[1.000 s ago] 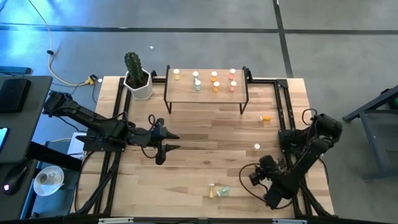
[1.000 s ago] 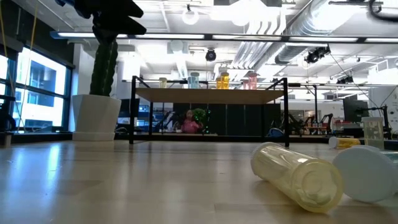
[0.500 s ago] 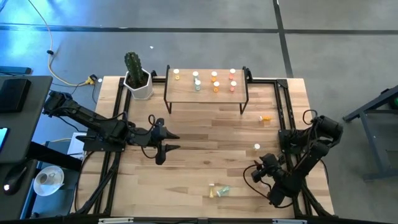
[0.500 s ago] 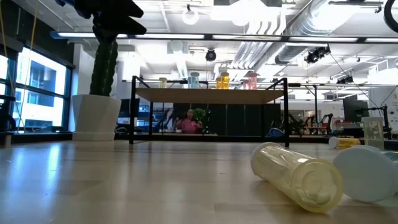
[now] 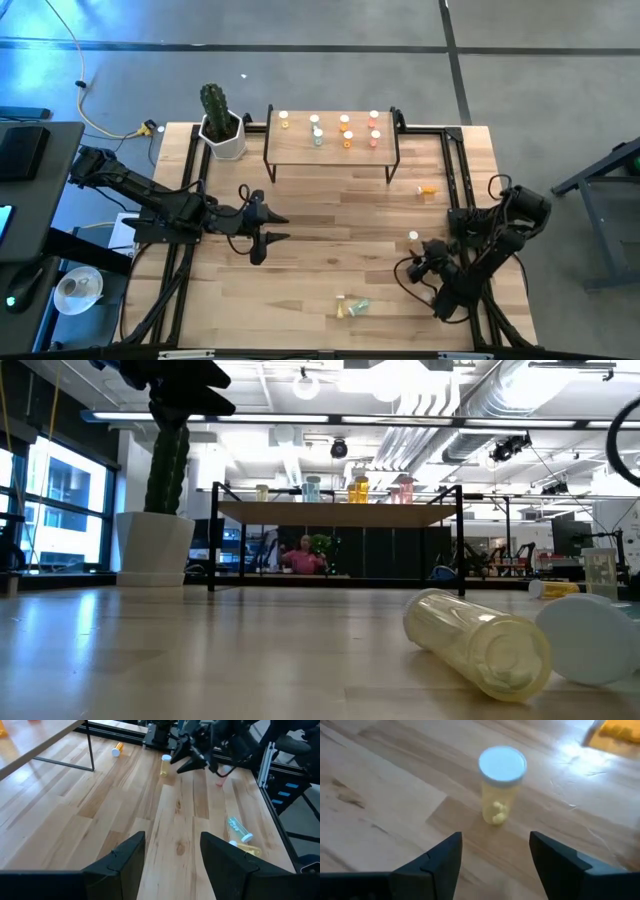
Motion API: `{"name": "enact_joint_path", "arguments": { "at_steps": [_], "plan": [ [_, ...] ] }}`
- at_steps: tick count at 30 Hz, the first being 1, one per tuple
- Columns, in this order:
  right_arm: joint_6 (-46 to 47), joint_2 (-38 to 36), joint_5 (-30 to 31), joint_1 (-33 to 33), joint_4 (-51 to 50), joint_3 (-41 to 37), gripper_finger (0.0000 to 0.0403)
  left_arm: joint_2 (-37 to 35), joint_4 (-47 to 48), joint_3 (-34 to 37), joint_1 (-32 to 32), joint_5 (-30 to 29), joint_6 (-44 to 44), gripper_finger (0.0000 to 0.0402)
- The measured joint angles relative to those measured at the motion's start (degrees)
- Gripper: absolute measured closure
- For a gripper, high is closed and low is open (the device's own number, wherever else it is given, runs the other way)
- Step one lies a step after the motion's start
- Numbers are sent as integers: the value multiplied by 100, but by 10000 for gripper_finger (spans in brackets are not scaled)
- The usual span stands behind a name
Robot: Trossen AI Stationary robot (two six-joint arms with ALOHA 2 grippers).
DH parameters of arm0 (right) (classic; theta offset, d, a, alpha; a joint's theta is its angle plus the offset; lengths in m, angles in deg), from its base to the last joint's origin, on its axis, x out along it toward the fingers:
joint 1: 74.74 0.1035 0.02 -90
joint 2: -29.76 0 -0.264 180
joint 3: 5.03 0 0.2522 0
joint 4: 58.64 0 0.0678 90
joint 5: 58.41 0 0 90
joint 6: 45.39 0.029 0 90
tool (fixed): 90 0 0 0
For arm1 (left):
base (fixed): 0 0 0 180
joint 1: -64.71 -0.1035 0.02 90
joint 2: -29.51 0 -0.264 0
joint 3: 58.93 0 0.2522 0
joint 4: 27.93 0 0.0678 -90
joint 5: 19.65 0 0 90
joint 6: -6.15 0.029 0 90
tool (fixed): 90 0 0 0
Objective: Pick and place medicine bottles onto shelf by color
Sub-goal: Put the top yellow pill bottle on the shelf aligned with the other yellow pill bottle
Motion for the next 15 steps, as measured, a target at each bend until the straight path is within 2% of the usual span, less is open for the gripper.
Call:
{"name": "enact_joint_path", "arguments": {
  "at_steps": [6,15],
  "plan": [
    [-13,2,472,-52,281,-379,178,0,2,0,-1,0,2,222],
    [-197,2,456,-302,437,-488,178,0,0,0,0,0,61,222]
  ]
}}
